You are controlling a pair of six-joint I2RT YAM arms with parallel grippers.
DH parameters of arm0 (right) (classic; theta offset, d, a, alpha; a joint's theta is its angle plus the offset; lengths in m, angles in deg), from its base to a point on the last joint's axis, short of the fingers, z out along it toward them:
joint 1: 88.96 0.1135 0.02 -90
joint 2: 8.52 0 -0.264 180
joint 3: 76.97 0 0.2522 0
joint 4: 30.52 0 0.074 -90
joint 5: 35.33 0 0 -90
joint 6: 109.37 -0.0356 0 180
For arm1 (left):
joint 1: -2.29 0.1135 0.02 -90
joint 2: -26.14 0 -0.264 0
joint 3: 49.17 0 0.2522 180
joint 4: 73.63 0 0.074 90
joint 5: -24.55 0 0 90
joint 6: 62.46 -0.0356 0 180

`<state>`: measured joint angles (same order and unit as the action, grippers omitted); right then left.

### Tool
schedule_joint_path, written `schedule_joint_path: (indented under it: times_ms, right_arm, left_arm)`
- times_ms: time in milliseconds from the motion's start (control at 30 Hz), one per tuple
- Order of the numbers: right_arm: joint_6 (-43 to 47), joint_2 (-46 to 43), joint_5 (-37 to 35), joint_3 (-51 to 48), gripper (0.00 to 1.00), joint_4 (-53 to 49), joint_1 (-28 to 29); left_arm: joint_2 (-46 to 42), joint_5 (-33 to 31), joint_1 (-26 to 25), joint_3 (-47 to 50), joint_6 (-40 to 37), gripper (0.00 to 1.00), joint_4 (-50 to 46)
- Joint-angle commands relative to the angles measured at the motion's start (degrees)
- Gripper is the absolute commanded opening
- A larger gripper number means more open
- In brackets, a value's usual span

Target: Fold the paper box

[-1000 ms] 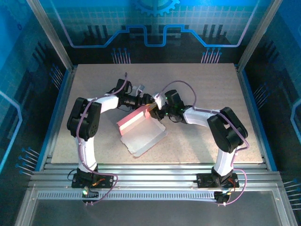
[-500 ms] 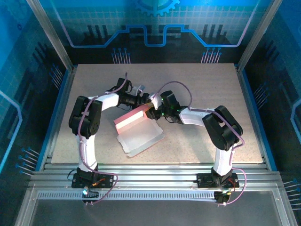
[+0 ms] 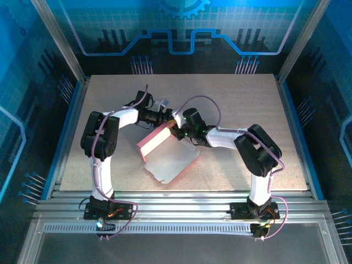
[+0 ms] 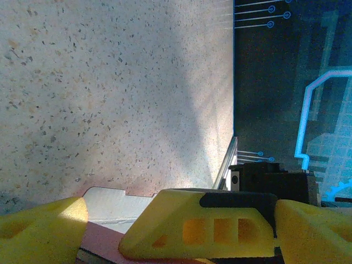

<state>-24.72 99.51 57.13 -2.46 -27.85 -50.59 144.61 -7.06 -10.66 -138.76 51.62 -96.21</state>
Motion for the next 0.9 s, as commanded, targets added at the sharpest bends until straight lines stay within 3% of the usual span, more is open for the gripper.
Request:
schedule_joint_path:
  times_ms: [0,400,600,867]
  right_arm:
    - [2.00,1.81,-7.86,1.35,0.16,0.54,2.21]
    - [1.25,2.45,-18.28,2.27,0.10,-0.63,3.88]
    - [0.96,1.21,-10.50,1.92,0.17,-0.65,3.86]
    - [-0.69,-6.08,-4.89,-4.74,0.32,-1.29,3.91]
  left_arm:
    - [0.09,3.92,-1.82,-1.43,-0.43,0.88,-3.24]
    - [-0.88,2.87,-2.41,-1.54,-0.87,0.88,-4.84]
    - [-1.25,1.56,-2.43,-2.28,-2.07,0.89,-6.56]
    - [-3.38,-6.61,-2.43,-6.79,-4.88,0.92,-14.02]
